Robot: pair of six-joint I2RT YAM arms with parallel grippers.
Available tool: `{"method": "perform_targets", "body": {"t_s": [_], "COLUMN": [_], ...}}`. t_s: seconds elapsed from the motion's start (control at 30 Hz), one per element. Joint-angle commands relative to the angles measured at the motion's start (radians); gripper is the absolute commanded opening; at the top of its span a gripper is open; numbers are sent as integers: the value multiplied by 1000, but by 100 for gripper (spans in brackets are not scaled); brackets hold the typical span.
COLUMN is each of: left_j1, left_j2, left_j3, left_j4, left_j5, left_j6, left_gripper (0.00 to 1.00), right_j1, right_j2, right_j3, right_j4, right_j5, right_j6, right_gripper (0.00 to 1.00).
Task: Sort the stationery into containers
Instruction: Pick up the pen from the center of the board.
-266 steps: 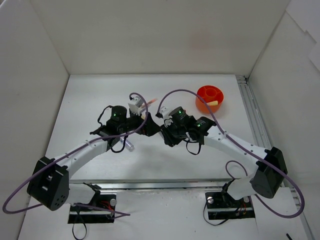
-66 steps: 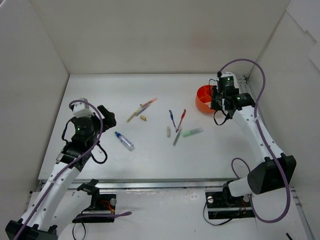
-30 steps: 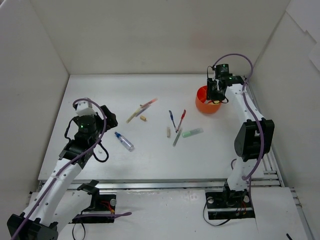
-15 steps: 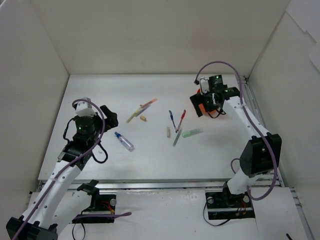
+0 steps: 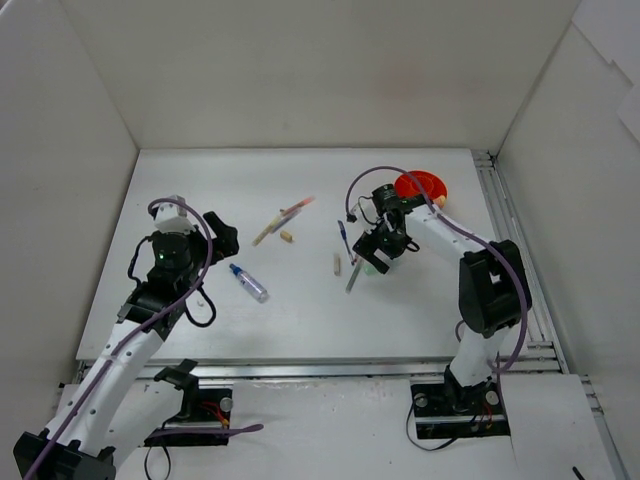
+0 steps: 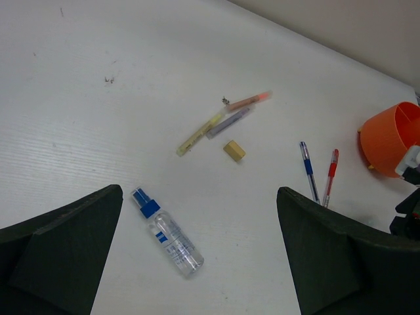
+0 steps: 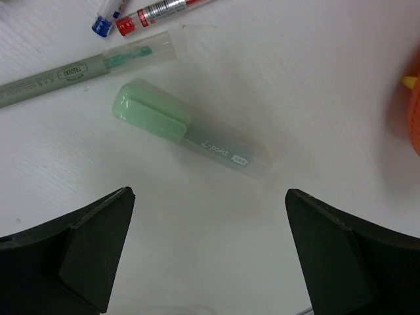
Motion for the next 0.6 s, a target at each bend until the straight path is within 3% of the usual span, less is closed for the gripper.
{"method": "perform_targets", "body": {"t_s": [0.0, 0.33, 0.57], "left_j1": [-2, -2, -2], "left_j2": [6, 42, 55], "left_j3": [18, 39, 64], "left_j4": [66, 72, 57], "left_j5": [-4, -9, -10], "left_j6": [13, 28, 31], "left_gripper": [99, 99, 99], "right_j1": [17, 39, 13], "right_j2": [38, 142, 171], "right_j3": [35, 74, 86], "right_j4": [-3, 14, 64], "right_j5": [94, 157, -56], "right_j6": [-33, -59, -103], "right_gripper": [98, 98, 93]}}
